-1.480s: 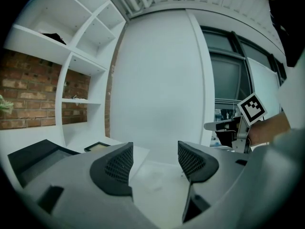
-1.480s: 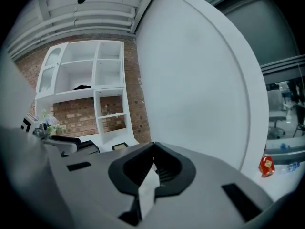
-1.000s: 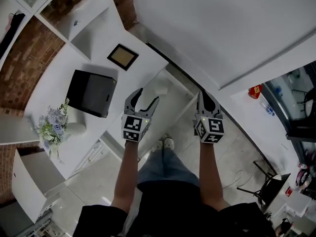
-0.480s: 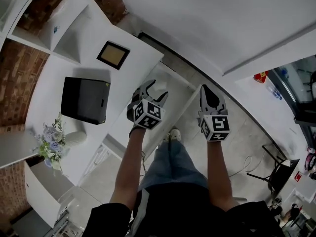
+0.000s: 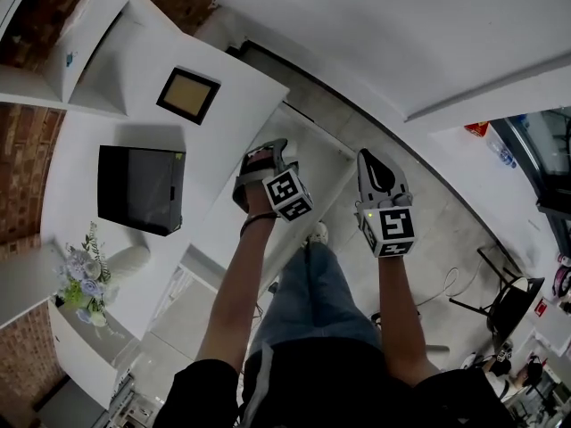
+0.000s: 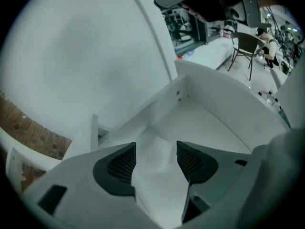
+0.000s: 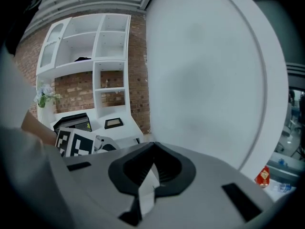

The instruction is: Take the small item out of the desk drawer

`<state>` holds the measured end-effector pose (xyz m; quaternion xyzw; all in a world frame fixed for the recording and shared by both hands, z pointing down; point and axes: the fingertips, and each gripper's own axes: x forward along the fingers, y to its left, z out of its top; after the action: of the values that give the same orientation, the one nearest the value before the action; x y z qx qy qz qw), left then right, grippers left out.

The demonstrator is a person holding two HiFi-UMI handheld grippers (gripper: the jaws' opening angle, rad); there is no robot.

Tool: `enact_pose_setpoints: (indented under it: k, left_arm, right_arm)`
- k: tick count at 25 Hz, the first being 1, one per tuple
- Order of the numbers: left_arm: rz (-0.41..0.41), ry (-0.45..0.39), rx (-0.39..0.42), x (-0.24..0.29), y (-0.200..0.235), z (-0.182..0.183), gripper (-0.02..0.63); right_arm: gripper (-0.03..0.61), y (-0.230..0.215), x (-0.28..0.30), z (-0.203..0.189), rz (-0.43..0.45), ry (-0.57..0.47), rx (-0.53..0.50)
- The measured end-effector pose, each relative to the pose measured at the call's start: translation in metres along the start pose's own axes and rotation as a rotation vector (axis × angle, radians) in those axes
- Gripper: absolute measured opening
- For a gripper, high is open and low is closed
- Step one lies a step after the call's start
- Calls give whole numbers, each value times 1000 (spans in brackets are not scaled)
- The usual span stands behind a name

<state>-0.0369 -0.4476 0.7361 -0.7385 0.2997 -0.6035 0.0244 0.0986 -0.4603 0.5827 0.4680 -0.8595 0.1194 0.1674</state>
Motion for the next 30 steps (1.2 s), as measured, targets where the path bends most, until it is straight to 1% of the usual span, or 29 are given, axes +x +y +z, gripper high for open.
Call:
enact_pose_setpoints:
  k: [3,6,9,13,16,18,24,30]
  left_arm:
    - [-24,49,28,19,-7,-4,262]
    - [-28,91,34,32,-9,-10,259]
    - [-27,121,43,40,-7,-15,255]
    - [-61,148,78,50,-13,-22,249]
    - [-58,150,104,54,-14,-23,230]
    - [-48,148,116,54,-12,-22,181]
    - [-59,145,126,54,-12,-21,163]
    - [-62,113,118,48,-14,-14,156]
  right_arm:
    - [-2,-1,4,-4,2,11,2]
    - [-2,-3,5,-11,1,25,6]
    - [-2,-2,7,-16,1,32,11]
    - [-2,0,9,-20,4,36,21]
    - [-2,0,9,-20,2,40,26]
    - [-2,-1,9,-21,-1,38,21]
    - [-2,-1,7,-21,-5,43,15]
    - [-2,-1,1,-21,-14,43,13]
